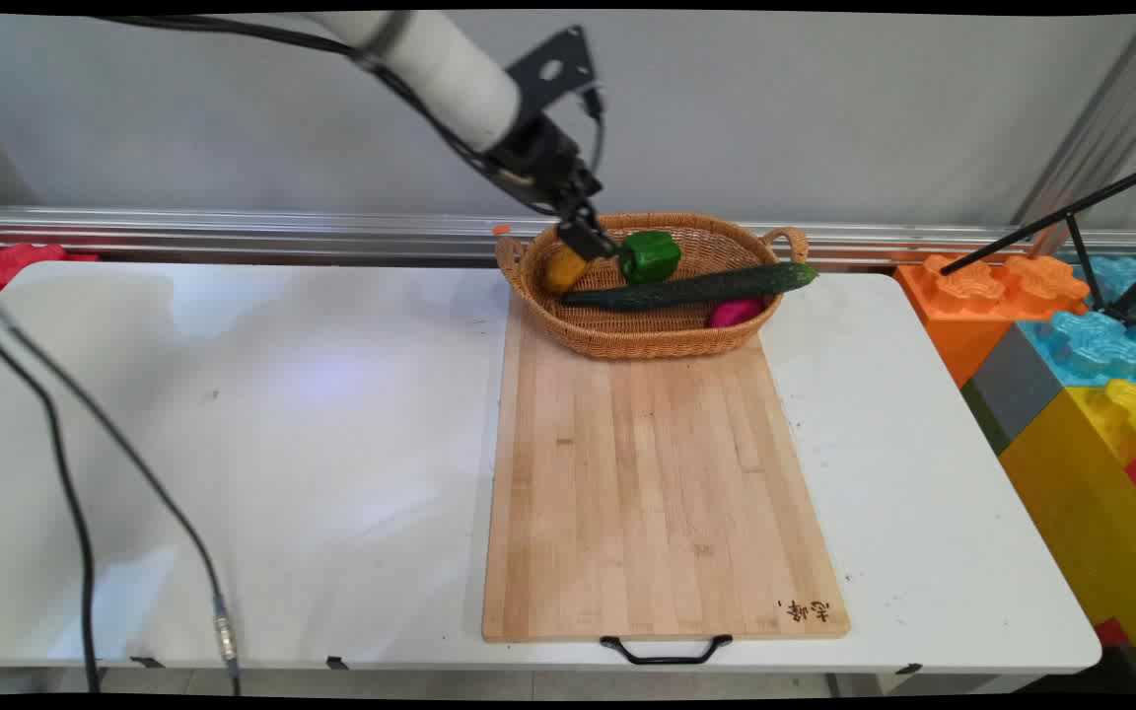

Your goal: Pick up the cucumber from the vegetable basket

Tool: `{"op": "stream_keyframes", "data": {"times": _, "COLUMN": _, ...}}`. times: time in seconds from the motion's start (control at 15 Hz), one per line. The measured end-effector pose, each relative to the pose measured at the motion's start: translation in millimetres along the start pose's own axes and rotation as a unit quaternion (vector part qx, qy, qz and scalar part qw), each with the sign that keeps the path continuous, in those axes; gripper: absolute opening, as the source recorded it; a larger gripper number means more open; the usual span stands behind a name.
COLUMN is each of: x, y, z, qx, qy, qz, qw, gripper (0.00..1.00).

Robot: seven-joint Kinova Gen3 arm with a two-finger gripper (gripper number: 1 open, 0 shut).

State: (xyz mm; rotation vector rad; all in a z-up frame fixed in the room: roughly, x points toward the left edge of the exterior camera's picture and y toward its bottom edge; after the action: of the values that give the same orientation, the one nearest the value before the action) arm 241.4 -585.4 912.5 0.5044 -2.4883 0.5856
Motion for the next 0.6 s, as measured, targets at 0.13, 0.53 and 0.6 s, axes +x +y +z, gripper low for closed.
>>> {"op": "stream_keyframes", "data": {"times": 0.13, "x": 7.4, "y": -3.2, "z": 28.9, "qx": 0.002, "qy": 0.000, "qz": 0.005, "qw": 1.0000, "gripper": 1.00}}
{"op": "stream_keyframes", "data": {"times": 0.53, "x": 11.4, "y": -5.2, "z": 106.6, "qx": -0.006, "qy": -0.011, "qz": 0.038, "qw": 0.9992, "gripper": 1.00}}
{"op": "stream_keyframes", "data": {"times": 0.6, "x": 10.6, "y": -4.7, "z": 118.6, "qx": -0.008, "qy": -0.013, "qz": 0.044, "qw": 0.9989, "gripper": 1.00}}
